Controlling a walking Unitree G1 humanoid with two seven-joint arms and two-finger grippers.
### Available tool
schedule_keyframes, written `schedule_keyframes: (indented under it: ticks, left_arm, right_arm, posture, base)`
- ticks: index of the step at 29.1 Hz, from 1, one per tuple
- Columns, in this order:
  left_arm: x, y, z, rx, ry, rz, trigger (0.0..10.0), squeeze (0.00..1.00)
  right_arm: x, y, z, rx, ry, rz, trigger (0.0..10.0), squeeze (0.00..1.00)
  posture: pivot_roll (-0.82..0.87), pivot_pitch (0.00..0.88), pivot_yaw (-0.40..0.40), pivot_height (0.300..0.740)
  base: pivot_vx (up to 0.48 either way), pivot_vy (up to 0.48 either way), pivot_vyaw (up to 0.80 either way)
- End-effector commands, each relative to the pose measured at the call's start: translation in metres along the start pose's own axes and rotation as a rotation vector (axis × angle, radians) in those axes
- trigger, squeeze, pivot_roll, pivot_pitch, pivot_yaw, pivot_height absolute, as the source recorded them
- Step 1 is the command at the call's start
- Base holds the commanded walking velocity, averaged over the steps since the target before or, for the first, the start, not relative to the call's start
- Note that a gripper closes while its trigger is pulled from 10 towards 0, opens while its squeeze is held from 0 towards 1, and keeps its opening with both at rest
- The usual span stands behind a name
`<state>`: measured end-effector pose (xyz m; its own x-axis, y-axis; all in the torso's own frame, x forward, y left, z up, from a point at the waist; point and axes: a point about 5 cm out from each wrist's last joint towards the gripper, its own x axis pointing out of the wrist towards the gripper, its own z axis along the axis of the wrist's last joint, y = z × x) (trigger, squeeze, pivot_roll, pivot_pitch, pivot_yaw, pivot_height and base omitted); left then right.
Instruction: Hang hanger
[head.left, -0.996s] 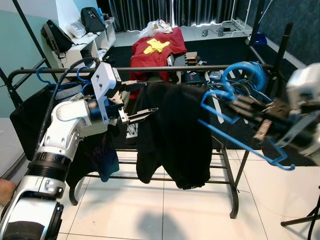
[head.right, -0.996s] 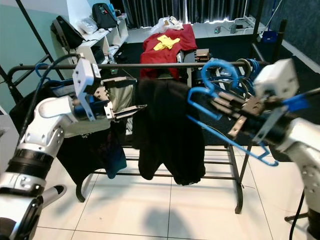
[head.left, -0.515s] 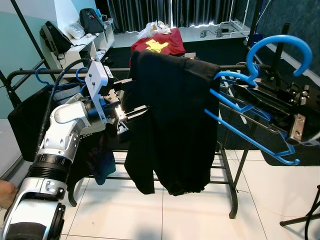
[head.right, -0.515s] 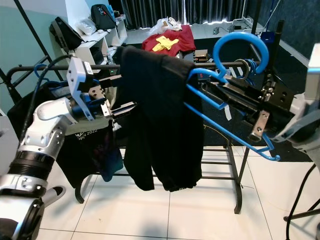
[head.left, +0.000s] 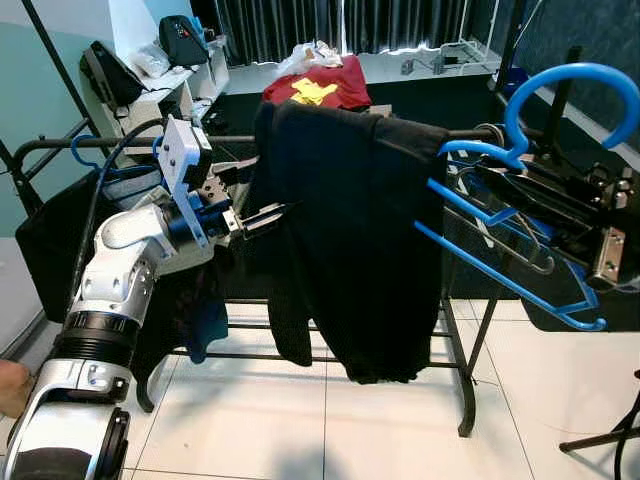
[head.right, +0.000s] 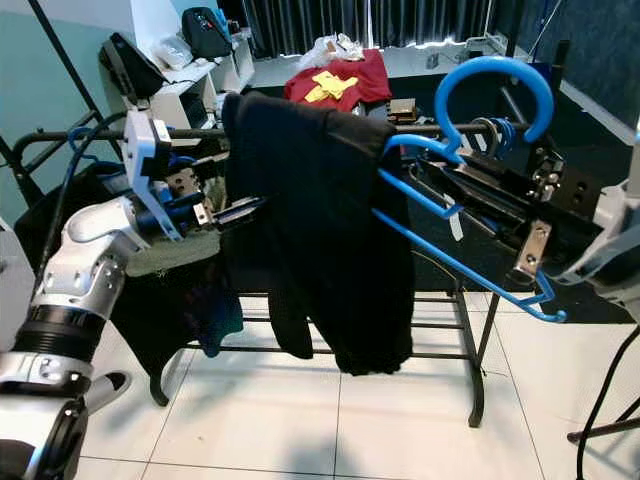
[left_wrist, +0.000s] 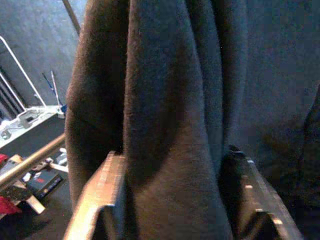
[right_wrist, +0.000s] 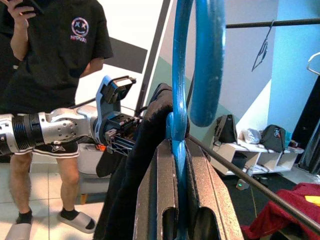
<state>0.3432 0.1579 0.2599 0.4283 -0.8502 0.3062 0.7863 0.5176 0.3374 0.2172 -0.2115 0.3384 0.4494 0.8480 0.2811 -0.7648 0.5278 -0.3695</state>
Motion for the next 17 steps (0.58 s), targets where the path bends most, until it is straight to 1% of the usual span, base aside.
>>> schedule_keyframes:
  ticks: [1,2,3,5,9,11,12,14,15,16,17]
  left_arm:
    - [0.005,-0.009,-0.006,-0.036,-0.002,-0.034,0.0,0.0]
    - [0.009,-0.013,-0.008,-0.048,-0.005,-0.042,0.0,0.0]
    - [0.009,-0.013,-0.008,-0.048,-0.005,-0.042,0.0,0.0]
    - [0.015,-0.02,-0.012,-0.064,-0.011,-0.058,0.0,0.0]
    - [0.016,-0.022,-0.013,-0.069,-0.013,-0.059,0.0,0.0]
    - [0.012,-0.016,-0.013,-0.066,-0.005,-0.021,0.0,0.0]
    - [0.005,-0.007,-0.012,-0.047,0.012,0.024,0.0,0.0]
    - [0.005,-0.007,-0.012,-0.047,0.012,0.024,0.0,0.0]
    - [-0.003,0.002,-0.01,-0.031,0.027,0.068,0.0,0.0]
    - [-0.013,0.014,-0.008,-0.004,0.048,0.142,0.0,0.0]
    - [-0.013,0.014,-0.008,-0.004,0.048,0.142,0.0,0.0]
  right_arm:
    - [0.003,0.005,0.009,-0.026,-0.033,0.03,0.0,0.0]
    - [0.003,0.005,0.01,-0.025,-0.036,0.029,0.0,0.0]
    - [0.003,0.005,0.01,-0.025,-0.036,0.029,0.0,0.0]
    - [0.003,0.005,0.01,-0.023,-0.036,0.024,0.0,0.0]
    - [0.003,0.004,0.009,-0.023,-0.031,0.018,0.0,0.0]
    - [-0.003,0.001,0.003,-0.014,0.003,-0.036,0.0,0.0]
    - [-0.009,-0.002,-0.003,-0.006,0.045,-0.077,0.0,0.0]
    - [-0.009,-0.002,-0.003,-0.006,0.045,-0.077,0.0,0.0]
    - [-0.014,-0.004,-0.009,0.006,0.083,-0.111,0.0,0.0]
    - [-0.023,-0.005,-0.023,0.031,0.17,-0.153,0.0,0.0]
    - [-0.023,-0.005,-0.023,0.031,0.17,-0.153,0.0,0.0]
  posture:
    - [-0.13,0.0,0.078,0.74]
    - [-0.13,0.0,0.078,0.74]
    - [-0.13,0.0,0.078,0.74]
    - [-0.14,0.0,0.081,0.74]
    - [-0.14,0.0,0.081,0.74]
    - [-0.14,0.0,0.08,0.74]
    - [-0.14,0.0,0.08,0.74]
    - [-0.14,0.0,0.08,0.74]
    - [-0.14,0.0,0.08,0.74]
    - [-0.14,0.0,0.081,0.74]
    - [-0.14,0.0,0.081,0.74]
  base:
    - [0.0,0.0,0.0]
    - [0.0,0.0,0.0]
    - [0.0,0.0,0.0]
    - [0.0,0.0,0.0]
    - [0.0,0.0,0.0]
    - [0.0,0.0,0.0]
    - [0.0,0.0,0.0]
    - [0.0,0.0,0.0]
    - [0.0,0.0,0.0]
    - [0.0,0.0,0.0]
    - [0.0,0.0,0.0]
